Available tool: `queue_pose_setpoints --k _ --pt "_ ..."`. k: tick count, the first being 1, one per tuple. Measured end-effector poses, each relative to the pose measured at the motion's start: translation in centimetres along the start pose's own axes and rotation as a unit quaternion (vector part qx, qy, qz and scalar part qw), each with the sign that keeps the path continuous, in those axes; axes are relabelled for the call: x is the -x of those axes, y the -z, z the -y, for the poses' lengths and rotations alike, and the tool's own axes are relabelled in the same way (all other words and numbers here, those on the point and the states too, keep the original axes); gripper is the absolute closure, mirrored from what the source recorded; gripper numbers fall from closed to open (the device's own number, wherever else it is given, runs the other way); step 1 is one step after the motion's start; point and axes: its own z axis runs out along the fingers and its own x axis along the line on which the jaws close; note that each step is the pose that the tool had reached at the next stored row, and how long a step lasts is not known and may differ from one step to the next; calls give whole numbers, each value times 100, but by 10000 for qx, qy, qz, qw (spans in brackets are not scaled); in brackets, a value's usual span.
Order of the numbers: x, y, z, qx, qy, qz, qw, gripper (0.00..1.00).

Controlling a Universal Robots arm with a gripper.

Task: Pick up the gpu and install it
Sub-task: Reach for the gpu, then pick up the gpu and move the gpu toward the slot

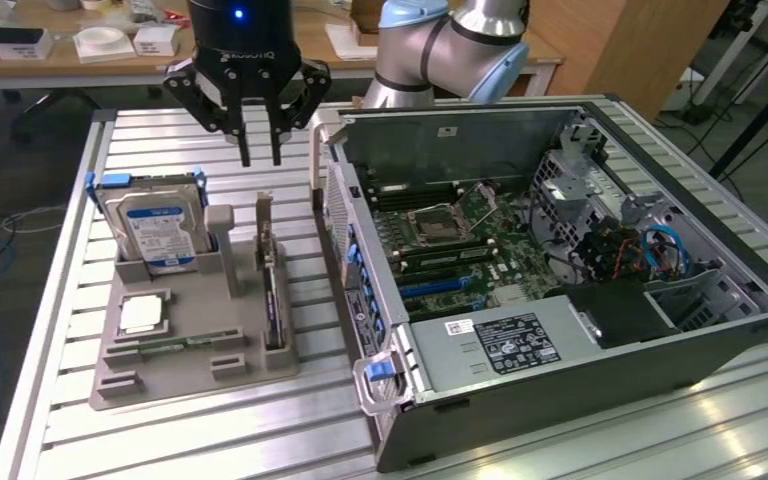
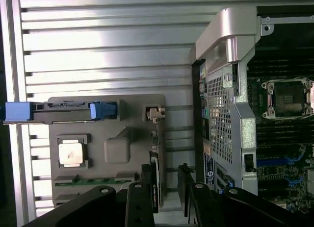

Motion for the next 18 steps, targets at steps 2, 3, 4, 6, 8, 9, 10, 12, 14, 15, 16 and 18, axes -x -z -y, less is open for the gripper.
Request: queue_pose_setpoints --k 2,3,4,6,8,9,10,12,14,15,16,18 --pt "0 0 0 0 0 0 10000 64" --pt "0 0 0 0 0 0 10000 64" --pt "0 0 0 0 0 0 10000 64" --pt "0 0 0 0 0 0 10000 64" --pt "0 0 0 0 0 0 10000 64" --pt "0 0 0 0 0 0 10000 64" --pt "0 0 0 0 0 0 10000 64" --pt "-3 -1 0 1 0 8 10000 64" --pt "-3 -22 2 -3 0 9 10000 64" --pt "-3 -40 3 -4 1 9 10000 64" --pt "-3 -58 4 -3 1 10 10000 64" --pt "1 -91 80 -4 0 9 10000 64"
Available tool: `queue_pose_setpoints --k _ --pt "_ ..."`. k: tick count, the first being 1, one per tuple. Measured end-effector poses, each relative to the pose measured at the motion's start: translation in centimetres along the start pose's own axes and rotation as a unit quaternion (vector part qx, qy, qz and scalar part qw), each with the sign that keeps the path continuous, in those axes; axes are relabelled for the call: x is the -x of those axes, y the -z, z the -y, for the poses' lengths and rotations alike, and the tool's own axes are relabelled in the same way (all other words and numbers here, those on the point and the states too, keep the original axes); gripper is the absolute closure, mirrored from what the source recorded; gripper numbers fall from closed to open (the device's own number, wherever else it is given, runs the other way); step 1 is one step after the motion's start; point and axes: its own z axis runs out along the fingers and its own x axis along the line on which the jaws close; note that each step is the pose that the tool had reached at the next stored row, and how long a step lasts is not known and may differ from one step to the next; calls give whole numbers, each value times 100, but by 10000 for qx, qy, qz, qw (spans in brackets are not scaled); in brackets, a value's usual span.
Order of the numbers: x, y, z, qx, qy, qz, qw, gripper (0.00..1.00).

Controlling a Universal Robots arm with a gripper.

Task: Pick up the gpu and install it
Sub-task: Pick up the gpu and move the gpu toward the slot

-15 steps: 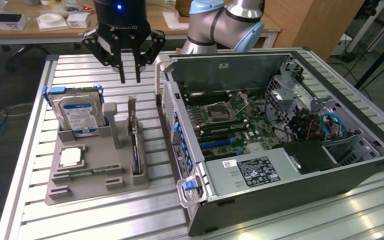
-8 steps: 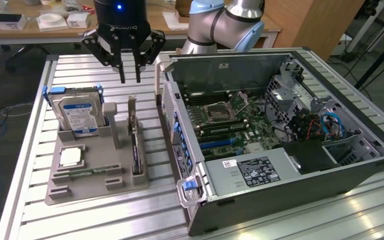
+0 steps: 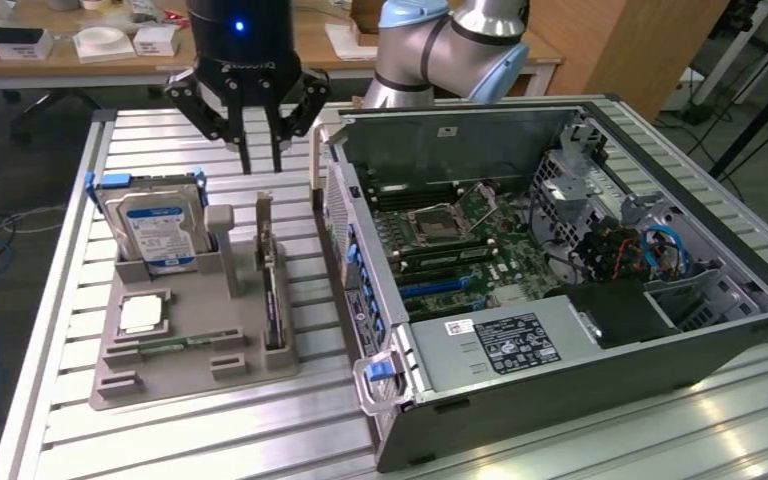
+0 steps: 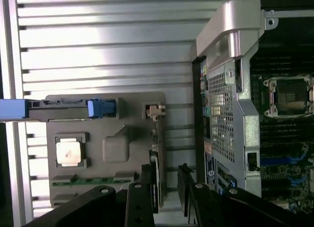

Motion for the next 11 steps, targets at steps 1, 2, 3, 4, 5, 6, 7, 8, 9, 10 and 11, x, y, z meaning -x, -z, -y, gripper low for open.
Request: queue_pose_setpoints --k 1,2,3,4,5,6,7,8,9,10,11 --pt "3 -18 47 1 1 1 10000 64" --pt "6 -33 91 0 1 0 10000 64" --pt "9 -49 138 0 0 0 10000 64" --pt "11 -65 184 0 0 0 10000 64" --pt "15 -81 230 1 1 0 10000 64" --pt "16 -99 262 1 1 1 10000 64" --pt "14 -117 268 1 1 1 10000 64" --pt "11 -136 271 1 1 1 10000 64" --pt "8 -153 274 0 1 0 10000 64" --pt "6 -171 276 0 1 0 10000 64" --pt "3 -188 278 0 1 0 10000 64"
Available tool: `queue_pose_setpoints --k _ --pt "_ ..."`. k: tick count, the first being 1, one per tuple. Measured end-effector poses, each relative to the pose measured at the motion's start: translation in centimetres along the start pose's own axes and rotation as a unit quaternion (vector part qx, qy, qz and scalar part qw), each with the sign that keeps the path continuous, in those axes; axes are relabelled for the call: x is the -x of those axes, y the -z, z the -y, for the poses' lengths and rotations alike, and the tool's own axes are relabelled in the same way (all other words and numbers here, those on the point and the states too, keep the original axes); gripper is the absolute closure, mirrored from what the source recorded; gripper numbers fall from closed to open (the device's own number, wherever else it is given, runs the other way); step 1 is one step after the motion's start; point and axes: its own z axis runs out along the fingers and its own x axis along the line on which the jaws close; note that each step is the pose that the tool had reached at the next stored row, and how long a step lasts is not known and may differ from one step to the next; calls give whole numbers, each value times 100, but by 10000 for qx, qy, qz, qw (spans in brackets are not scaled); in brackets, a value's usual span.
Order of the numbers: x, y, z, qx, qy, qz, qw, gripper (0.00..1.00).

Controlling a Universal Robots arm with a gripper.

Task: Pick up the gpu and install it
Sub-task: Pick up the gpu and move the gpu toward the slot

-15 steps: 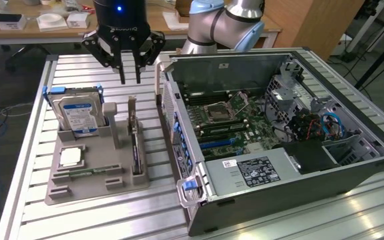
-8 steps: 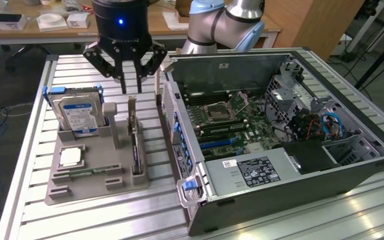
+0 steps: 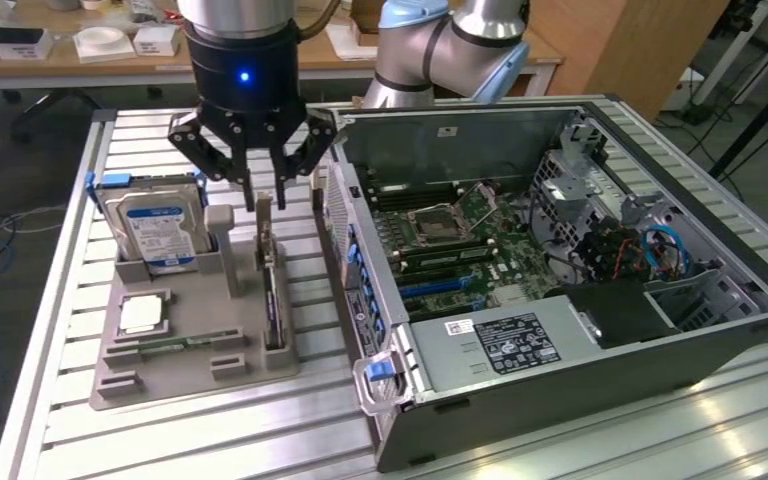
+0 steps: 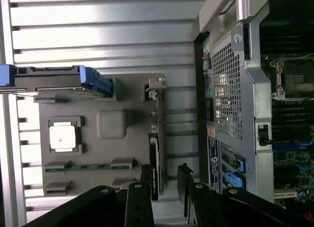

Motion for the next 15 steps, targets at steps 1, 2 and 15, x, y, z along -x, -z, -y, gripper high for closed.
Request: queue_pose_setpoints --k 1,2,15 --pt "-2 -18 2 0 0 -1 10000 64" --pt "-4 -36 6 0 0 0 10000 64" --pt "-40 -269 88 0 0 0 10000 57"
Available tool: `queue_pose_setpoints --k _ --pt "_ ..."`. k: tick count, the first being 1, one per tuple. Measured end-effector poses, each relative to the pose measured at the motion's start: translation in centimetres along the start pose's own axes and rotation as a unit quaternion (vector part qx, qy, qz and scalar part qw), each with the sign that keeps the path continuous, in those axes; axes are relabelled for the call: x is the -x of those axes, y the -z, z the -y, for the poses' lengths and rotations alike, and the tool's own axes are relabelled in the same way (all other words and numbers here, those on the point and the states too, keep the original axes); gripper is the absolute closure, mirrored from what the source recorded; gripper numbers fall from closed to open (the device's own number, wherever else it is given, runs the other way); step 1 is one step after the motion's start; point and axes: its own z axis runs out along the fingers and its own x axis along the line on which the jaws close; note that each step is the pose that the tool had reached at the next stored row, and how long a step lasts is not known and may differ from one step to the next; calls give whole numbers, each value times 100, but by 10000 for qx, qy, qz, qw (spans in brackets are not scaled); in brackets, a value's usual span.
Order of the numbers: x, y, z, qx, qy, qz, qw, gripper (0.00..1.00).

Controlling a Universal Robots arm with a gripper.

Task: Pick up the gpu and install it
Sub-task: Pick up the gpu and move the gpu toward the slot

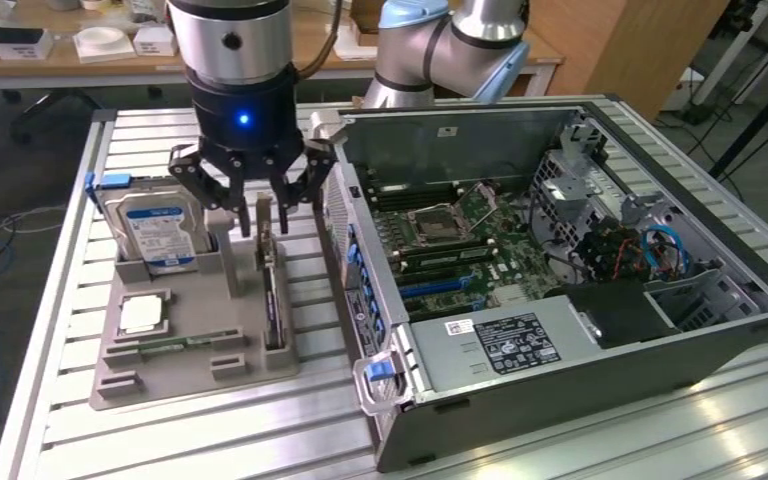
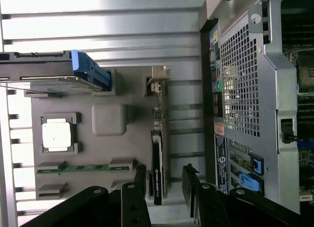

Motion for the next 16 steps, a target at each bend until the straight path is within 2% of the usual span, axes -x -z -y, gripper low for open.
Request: queue_pose_setpoints --k 16 --pt "27 -290 28 0 -4 0 10000 57"
